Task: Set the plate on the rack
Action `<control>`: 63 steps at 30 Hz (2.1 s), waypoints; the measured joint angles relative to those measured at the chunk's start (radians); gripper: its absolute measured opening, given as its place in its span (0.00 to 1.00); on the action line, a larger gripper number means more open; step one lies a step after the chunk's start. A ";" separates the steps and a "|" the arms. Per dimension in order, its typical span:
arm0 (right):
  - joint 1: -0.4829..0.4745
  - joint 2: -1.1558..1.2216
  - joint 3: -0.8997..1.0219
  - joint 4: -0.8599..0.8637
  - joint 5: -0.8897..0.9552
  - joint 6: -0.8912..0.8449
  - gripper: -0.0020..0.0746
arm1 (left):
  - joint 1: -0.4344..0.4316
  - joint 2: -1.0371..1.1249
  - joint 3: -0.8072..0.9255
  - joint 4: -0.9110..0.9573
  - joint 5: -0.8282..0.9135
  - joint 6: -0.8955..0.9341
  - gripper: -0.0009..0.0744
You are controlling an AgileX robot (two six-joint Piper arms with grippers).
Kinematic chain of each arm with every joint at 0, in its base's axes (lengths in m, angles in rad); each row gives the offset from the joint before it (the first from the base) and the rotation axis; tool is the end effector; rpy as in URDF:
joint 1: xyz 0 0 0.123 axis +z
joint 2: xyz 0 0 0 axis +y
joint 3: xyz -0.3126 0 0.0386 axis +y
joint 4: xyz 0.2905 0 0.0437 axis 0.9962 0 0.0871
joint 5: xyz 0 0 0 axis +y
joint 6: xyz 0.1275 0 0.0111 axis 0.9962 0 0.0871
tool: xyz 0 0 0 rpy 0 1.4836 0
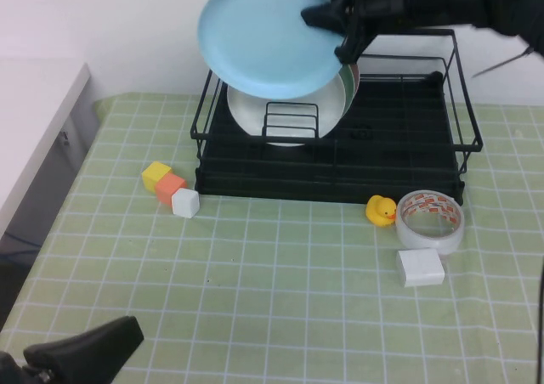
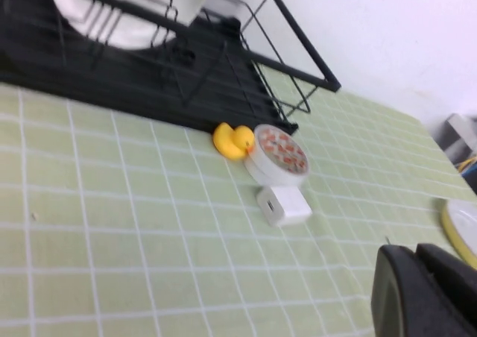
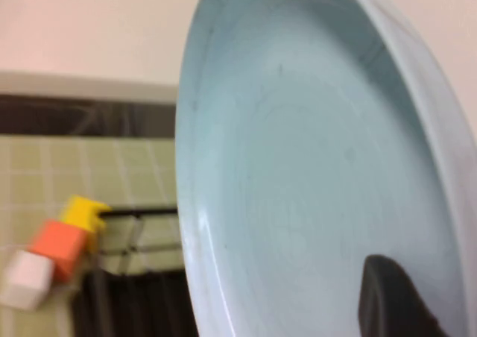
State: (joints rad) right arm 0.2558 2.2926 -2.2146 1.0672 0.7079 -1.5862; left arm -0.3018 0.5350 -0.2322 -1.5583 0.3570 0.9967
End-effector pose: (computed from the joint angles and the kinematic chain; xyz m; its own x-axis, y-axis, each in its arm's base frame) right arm 0.5873 0.2290 0.3138 0.1421 -0.4722 -0.8700 -0.7921 0.4729 -0.3860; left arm 0.1376 -0.0897 0.2445 -0.4979 -0.3669 -0.7858 0.4006 0.7063 -0.5836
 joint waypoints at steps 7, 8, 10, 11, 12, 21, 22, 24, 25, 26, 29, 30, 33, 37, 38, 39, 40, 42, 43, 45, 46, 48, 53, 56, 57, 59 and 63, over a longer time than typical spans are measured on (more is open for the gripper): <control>-0.002 0.116 -0.003 0.009 -0.099 -0.103 0.18 | 0.000 -0.002 0.006 0.004 0.058 -0.029 0.01; -0.002 0.121 -0.003 0.020 -0.099 -0.110 0.18 | 0.000 -0.002 0.006 0.004 0.065 -0.030 0.01; -0.002 0.123 -0.007 0.029 -0.106 -0.118 0.18 | 0.000 -0.002 0.006 0.004 0.069 -0.030 0.01; -0.002 0.125 -0.009 0.031 -0.114 -0.119 0.18 | 0.000 -0.002 0.006 0.004 0.071 -0.030 0.01; -0.002 0.126 -0.011 0.036 -0.126 -0.122 0.18 | 0.000 -0.002 0.006 0.004 0.071 -0.031 0.01; -0.008 0.129 -0.021 0.057 -0.164 -0.130 0.18 | 0.000 -0.002 0.006 0.004 0.065 -0.031 0.01; -0.008 0.130 -0.024 0.057 -0.155 -0.130 0.18 | 0.000 -0.002 0.006 0.004 0.060 -0.031 0.01; -0.008 0.135 -0.027 0.059 -0.144 -0.130 0.18 | 0.000 -0.002 0.006 0.004 0.045 -0.031 0.01; -0.010 0.140 -0.030 0.061 -0.139 -0.130 0.18 | 0.000 -0.002 0.006 0.004 0.041 -0.031 0.01; -0.010 0.148 -0.032 0.061 -0.132 -0.130 0.18 | 0.000 -0.002 0.006 0.004 0.034 -0.031 0.01; -0.010 0.173 -0.032 0.062 -0.123 -0.132 0.18 | 0.000 -0.002 0.006 0.004 0.030 -0.031 0.01; -0.010 0.181 -0.032 0.062 -0.118 -0.134 0.18 | 0.000 -0.002 0.006 0.004 0.030 -0.031 0.01; -0.012 0.199 -0.032 0.060 -0.117 -0.137 0.18 | 0.000 -0.002 0.006 0.004 0.030 -0.031 0.01; -0.012 0.199 -0.032 0.060 -0.115 -0.136 0.22 | 0.000 -0.002 0.006 0.004 0.030 -0.031 0.01; -0.012 0.199 -0.032 0.060 -0.111 -0.132 0.27 | 0.000 -0.002 0.006 0.004 0.029 -0.031 0.01; -0.012 0.199 -0.032 0.060 -0.111 -0.118 0.32 | 0.000 -0.002 0.006 0.004 0.025 -0.031 0.01; -0.012 0.199 -0.032 0.060 -0.109 -0.090 0.38 | 0.000 -0.002 0.006 0.004 0.020 -0.031 0.01; -0.014 0.199 -0.032 0.060 -0.105 -0.008 0.48 | 0.000 -0.002 0.006 0.004 0.006 -0.031 0.01; -0.016 0.197 -0.032 0.060 -0.100 0.032 0.51 | 0.000 -0.002 0.006 0.004 -0.005 -0.032 0.01; -0.029 0.186 -0.032 0.053 -0.082 0.091 0.54 | 0.000 -0.002 0.006 0.004 -0.023 -0.032 0.01; -0.036 0.176 -0.032 0.051 -0.070 0.117 0.55 | 0.000 -0.002 0.006 0.004 -0.031 -0.032 0.01; -0.053 0.150 -0.032 0.037 -0.034 0.162 0.55 | 0.000 -0.004 0.007 0.006 -0.046 -0.032 0.01; -0.102 0.016 -0.032 -0.029 0.155 0.336 0.41 | 0.000 -0.023 0.007 0.052 -0.043 -0.032 0.01; -0.129 -0.096 -0.032 -0.079 0.308 0.424 0.19 | 0.000 -0.057 0.007 0.134 -0.004 -0.032 0.01; -0.135 -0.125 -0.034 -0.090 0.357 0.446 0.14 | 0.000 -0.069 0.007 0.167 0.002 -0.032 0.01; -0.143 -0.197 -0.034 -0.122 0.462 0.498 0.08 | 0.000 -0.099 0.007 0.207 -0.009 -0.043 0.01; -0.144 -0.333 -0.009 -0.191 0.520 0.594 0.04 | 0.000 -0.143 0.007 0.218 -0.159 -0.064 0.01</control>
State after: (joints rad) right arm 0.1118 1.9601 -2.2233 0.8764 1.2280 -0.9917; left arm -0.3018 0.3916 -0.2256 -1.3406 0.1984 0.9329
